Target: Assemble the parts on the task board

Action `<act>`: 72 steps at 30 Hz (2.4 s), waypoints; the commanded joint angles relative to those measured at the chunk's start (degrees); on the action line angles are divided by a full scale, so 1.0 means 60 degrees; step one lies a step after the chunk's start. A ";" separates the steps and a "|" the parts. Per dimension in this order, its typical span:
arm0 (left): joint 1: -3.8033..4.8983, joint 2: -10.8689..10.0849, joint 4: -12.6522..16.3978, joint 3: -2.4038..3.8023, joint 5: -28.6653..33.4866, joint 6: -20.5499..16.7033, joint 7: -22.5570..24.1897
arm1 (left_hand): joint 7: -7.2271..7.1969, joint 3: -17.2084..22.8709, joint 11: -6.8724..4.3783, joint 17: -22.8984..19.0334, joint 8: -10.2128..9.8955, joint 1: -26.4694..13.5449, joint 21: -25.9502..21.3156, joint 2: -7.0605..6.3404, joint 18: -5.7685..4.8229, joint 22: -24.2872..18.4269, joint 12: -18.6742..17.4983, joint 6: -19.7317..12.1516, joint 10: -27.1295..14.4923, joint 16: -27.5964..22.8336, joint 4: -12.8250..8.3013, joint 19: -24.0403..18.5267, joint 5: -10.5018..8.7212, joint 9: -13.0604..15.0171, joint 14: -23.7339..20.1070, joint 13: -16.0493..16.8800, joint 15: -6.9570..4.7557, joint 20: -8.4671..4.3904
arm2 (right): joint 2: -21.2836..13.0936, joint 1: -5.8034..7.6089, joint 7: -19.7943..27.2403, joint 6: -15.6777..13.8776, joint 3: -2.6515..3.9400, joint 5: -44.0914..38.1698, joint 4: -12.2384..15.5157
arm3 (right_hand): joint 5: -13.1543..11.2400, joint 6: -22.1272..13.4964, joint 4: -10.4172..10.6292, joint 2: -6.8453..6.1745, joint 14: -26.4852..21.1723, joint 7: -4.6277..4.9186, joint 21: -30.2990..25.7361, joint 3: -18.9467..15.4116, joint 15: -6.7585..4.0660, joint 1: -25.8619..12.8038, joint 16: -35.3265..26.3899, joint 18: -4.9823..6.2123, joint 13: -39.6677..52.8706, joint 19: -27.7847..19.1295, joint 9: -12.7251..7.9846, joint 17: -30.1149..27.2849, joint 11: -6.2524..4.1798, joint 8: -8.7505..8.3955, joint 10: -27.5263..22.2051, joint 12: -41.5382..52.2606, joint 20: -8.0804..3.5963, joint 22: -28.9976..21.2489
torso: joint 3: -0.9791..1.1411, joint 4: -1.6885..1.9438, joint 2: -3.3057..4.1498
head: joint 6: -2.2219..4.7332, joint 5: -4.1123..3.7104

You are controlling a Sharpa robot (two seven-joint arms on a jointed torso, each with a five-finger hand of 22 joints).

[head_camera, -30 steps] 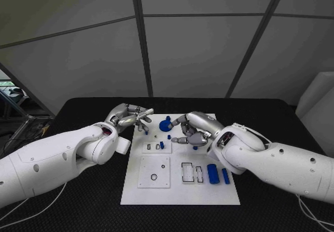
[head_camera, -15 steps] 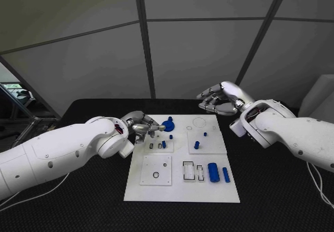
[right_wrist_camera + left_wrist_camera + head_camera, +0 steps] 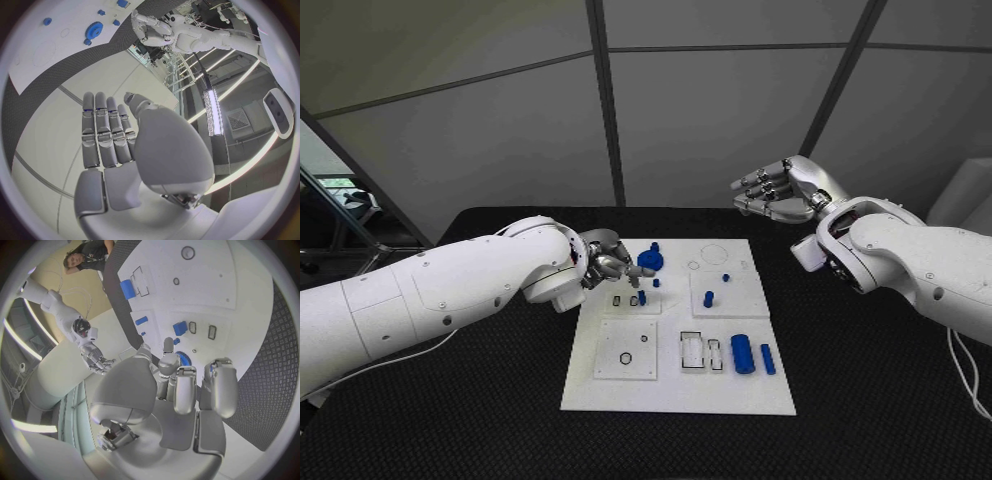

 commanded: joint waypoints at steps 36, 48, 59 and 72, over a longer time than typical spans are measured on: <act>0.0367 0.1069 -0.1107 -0.0412 -0.1224 0.1886 -0.0749 | -0.0070 -0.0755 -0.0095 0.2164 0.0912 -0.0262 0.0221 0.0360 0.0026 0.0349 0.0121 -0.0570 -0.0113 0.0180 -0.0011 0.0229 -0.0137 0.1239 0.0893 0.0133 -0.0102 -0.0108 | 0.0222 0.0023 -0.0589 -0.0231 -0.0004 -0.0810 -0.0155 | 0.0255 0.0197 -0.0272 -0.0071 0.0884 -0.0085 -0.0137 -0.0099 -0.0172 -0.0539 -0.0261 0.0008 -0.0315 0.0722 0.0003 -0.0187 -0.0104 -0.0080 0.0394 -0.0024 -0.0163 -0.0167 | -0.0016 -0.0001 0.0064 | -0.0250 0.0039; 0.0367 0.1250 -0.1310 -0.0414 -0.1223 0.2068 -0.0768 | -0.0066 -0.0772 -0.0090 0.2182 0.0984 -0.0140 0.0224 0.0425 0.0026 0.0360 0.0080 -0.0647 -0.0153 0.0192 -0.0029 0.0220 -0.0130 0.1371 0.0898 0.0088 -0.0097 -0.0101 | 0.0266 0.0023 -0.0606 -0.0202 -0.0004 -0.0810 -0.0171 | 0.0314 0.0194 -0.0271 -0.0054 0.0882 -0.0079 -0.0163 -0.0088 -0.0164 -0.0564 -0.0293 0.0006 -0.0315 0.0714 0.0003 -0.0198 -0.0097 -0.0084 0.0383 -0.0021 -0.0156 -0.0181 | -0.0017 0.0007 0.0075 | -0.0307 0.0021; 0.0367 0.1305 -0.1440 -0.0416 -0.1190 0.2153 -0.0765 | -0.0062 -0.0754 -0.0087 0.2178 0.1072 0.0078 0.0225 0.0526 0.0028 0.0371 0.0060 -0.0739 -0.0174 0.0190 -0.0073 0.0209 -0.0119 0.1538 0.0896 0.0067 -0.0093 -0.0096 | 0.0271 0.0022 -0.0588 -0.0278 -0.0005 -0.0790 -0.0133 | 0.0360 0.0196 -0.0255 -0.0030 0.0862 -0.0076 -0.0215 -0.0079 -0.0147 -0.0617 -0.0346 0.0000 -0.0314 0.0680 0.0005 -0.0217 -0.0092 -0.0086 0.0371 -0.0017 -0.0139 -0.0209 | -0.0005 -0.0003 0.0086 | -0.0353 0.0012; 0.0366 0.1376 -0.1526 -0.0416 -0.1170 0.2289 -0.0765 | -0.0072 -0.0503 -0.0098 0.2181 0.1228 0.0639 0.0237 0.0709 0.0027 0.0415 0.0028 -0.0886 -0.0191 0.0192 -0.0263 0.0200 -0.0086 0.1849 0.0896 0.0032 -0.0101 -0.0095 | 0.0304 0.0021 -0.0589 -0.0273 -0.0006 -0.0762 -0.0154 | 0.0393 0.0199 -0.0261 -0.0014 0.0863 -0.0079 -0.0230 -0.0064 -0.0148 -0.0616 -0.0359 0.0002 -0.0313 0.0673 0.0006 -0.0222 -0.0095 -0.0084 0.0372 -0.0013 -0.0137 -0.0218 | -0.0006 0.0003 0.0076 | -0.0405 0.0014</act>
